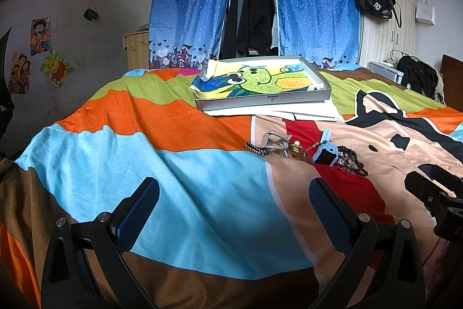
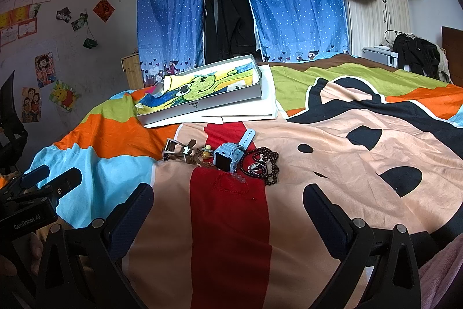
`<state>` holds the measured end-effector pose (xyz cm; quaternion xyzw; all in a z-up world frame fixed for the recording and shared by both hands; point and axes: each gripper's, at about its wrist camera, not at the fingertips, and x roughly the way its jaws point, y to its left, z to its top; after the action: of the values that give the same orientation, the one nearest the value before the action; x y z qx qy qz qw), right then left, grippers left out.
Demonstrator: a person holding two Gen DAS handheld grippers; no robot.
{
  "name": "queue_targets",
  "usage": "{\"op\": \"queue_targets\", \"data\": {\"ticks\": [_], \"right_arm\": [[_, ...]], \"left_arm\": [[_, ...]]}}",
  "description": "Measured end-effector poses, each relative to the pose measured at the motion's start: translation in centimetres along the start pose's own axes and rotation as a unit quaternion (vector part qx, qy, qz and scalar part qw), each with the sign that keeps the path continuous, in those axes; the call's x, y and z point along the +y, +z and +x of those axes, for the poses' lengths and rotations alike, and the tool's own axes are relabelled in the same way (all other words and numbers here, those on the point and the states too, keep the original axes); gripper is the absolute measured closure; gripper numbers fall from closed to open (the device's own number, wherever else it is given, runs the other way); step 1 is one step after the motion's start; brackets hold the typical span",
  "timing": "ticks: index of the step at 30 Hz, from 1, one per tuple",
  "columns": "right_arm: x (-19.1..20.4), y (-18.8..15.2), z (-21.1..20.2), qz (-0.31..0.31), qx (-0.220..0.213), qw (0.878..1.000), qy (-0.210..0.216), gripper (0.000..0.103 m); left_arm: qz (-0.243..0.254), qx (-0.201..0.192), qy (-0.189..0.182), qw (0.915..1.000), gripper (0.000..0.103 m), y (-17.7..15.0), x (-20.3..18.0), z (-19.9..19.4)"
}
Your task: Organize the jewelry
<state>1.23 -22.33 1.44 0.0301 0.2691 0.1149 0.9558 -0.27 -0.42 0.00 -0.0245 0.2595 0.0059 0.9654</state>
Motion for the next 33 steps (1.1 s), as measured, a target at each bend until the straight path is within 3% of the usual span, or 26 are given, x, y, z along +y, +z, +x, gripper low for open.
{"op": "queue_targets", "data": {"ticks": [33], "right_arm": [[-0.33, 0.11, 0.16, 0.010, 0.006, 1.000, 0.007, 0.000]], "left_arm": [[0.006, 0.014, 0.011, 0.9998, 0.002, -0.30, -0.37, 0.59]]}}
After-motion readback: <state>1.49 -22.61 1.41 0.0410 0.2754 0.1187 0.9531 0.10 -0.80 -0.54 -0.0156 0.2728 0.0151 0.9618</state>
